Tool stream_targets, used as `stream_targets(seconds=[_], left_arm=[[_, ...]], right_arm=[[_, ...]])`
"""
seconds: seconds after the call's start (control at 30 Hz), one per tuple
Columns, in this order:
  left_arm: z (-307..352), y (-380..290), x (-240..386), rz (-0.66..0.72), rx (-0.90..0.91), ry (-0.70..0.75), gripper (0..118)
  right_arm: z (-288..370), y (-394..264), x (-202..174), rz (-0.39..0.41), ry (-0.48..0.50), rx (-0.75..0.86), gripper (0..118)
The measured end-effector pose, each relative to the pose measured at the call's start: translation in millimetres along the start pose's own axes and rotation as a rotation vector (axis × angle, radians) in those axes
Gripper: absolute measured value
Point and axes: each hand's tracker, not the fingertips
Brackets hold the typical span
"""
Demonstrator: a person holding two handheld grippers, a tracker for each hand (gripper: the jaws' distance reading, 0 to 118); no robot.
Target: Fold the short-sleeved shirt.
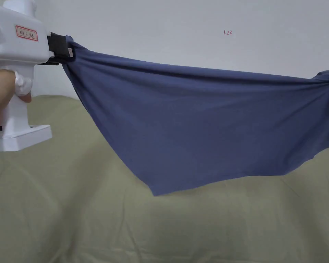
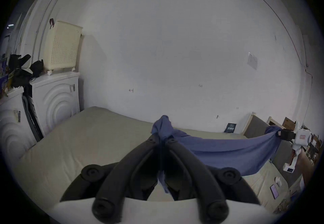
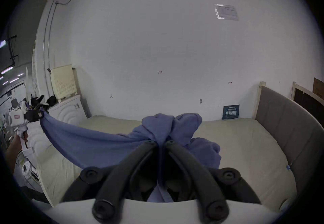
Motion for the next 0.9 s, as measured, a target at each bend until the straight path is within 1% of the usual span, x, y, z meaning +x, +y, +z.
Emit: stream_targets(seconds=[0.13,0.27,0.37,0.4,0.53,0.67,0.73,0.77,0.8,0.87,0.9], left_arm=[[1.4,-4.0,-0.1,0.0,0.011,-0.002,5],[-2.1,-18.9,-1.0,-0.022,-0.003,0.004,5],[-10.1,-43.9,-8.8,0.015,-0.039,-0.001,5],[-11.3,-45.6,-6.0,0.029,-0.054,-0.003,5],[-13.5,-98.4,-17.3,0.081,-0.154,-0.007,5],[-6.5,-148.9,-28.5,0.129,-0.251,-0.017,5],[2.4,-173.5,-32.1,0.2,-0.303,-0.041,5],[8.5,-184.2,-32.2,0.197,-0.302,-0.041,5],[3.7,-194.4,-48.1,0.207,-0.312,-0.048,5],[15.5,-215.7,-52.9,0.231,-0.345,-0.048,5],[23.1,-228.3,-56.6,0.257,-0.363,-0.062,5]], right_arm=[[-4.1,0.7,4.4,-0.02,0.005,0.016,4],[-9.6,-7.7,2.8,-0.005,0.001,0.012,4],[-15.8,-27.2,3.3,-0.004,0.007,0.0,4],[-17.0,-37.0,4.1,-0.005,0.011,-0.005,4],[-20.6,-84.0,16.1,-0.042,0.033,-0.067,4],[-13.5,-134.9,33.8,-0.134,0.066,-0.139,4],[-5.9,-161.0,37.8,-0.137,0.052,-0.17,4],[-3.4,-165.1,38.1,-0.135,0.05,-0.189,4],[3.9,-184.1,41.7,-0.138,0.048,-0.215,4],[18.3,-207.3,45.2,-0.148,0.055,-0.256,4],[26.5,-218.5,46.6,-0.141,0.051,-0.278,4]])
